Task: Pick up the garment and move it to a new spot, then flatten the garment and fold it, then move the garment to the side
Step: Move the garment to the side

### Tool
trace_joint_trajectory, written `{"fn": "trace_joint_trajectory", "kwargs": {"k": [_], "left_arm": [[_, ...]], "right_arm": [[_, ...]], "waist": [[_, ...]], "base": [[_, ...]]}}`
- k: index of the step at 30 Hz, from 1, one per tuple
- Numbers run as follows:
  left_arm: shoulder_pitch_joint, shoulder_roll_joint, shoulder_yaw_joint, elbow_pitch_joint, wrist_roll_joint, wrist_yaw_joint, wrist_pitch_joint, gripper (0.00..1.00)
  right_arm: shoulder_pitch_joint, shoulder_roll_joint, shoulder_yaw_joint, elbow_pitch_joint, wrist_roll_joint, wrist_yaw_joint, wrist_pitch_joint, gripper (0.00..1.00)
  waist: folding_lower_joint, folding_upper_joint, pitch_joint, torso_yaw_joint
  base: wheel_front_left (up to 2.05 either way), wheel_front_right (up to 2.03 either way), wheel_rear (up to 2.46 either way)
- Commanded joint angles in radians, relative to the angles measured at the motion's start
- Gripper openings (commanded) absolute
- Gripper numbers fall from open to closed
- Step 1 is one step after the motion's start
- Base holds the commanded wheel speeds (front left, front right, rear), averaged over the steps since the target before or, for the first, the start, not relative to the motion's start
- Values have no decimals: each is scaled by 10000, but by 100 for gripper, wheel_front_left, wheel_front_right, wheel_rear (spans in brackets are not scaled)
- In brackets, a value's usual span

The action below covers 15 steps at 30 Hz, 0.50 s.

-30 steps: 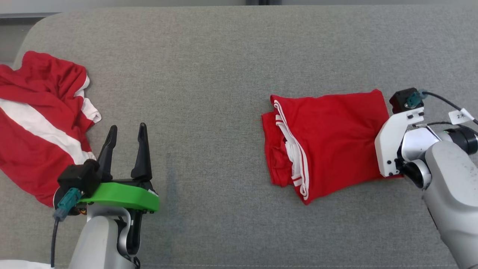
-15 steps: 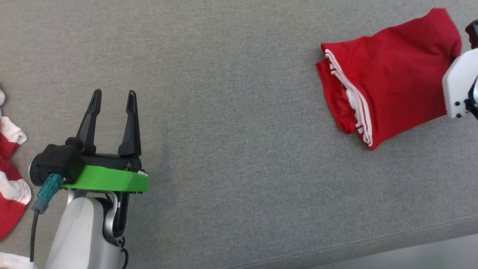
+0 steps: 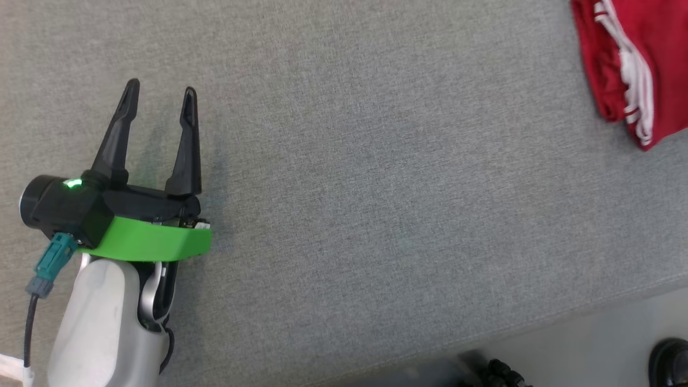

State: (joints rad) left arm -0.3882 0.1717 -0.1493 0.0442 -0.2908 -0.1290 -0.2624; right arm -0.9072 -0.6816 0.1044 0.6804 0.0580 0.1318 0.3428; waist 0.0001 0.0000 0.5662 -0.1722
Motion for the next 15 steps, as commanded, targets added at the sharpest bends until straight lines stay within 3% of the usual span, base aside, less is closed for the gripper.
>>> {"fn": "trace_joint_trajectory", "kwargs": {"k": [1,3,4,5,6,11,15], "left_arm": [[-167,94,30,-78,78,-32,-27,100],[-187,122,70,-188,69,-32,-27,100],[-178,131,95,-230,72,-32,-29,100],[-160,122,114,-249,73,-32,-29,100],[-131,103,115,-250,69,-32,-29,100],[57,-111,293,-115,-49,-32,-27,100],[331,-266,491,340,-66,-32,-29,100]], "right_arm": [[-175,28,-160,136,-166,-20,-187,0],[-233,141,-452,249,-503,-20,-358,0],[-236,191,-700,289,-691,-20,-429,29],[-224,254,-902,310,-863,-20,-488,93],[-156,371,-1109,352,-1078,-20,-526,100],[194,884,-1808,155,-1783,-20,-1144,100],[529,1488,-2085,-231,-1713,-20,-1969,100]], "waist": [[-1,0,442,75],[-1,0,461,128],[-1,0,454,160],[-1,0,436,183],[-1,0,389,223],[-1,0,-60,403],[-1,0,-728,560]], "base": [[0,0,0],[0,0,0],[0,0,0],[0,0,0],[0,0,0],[0,0,0],[0,0,0]]}}
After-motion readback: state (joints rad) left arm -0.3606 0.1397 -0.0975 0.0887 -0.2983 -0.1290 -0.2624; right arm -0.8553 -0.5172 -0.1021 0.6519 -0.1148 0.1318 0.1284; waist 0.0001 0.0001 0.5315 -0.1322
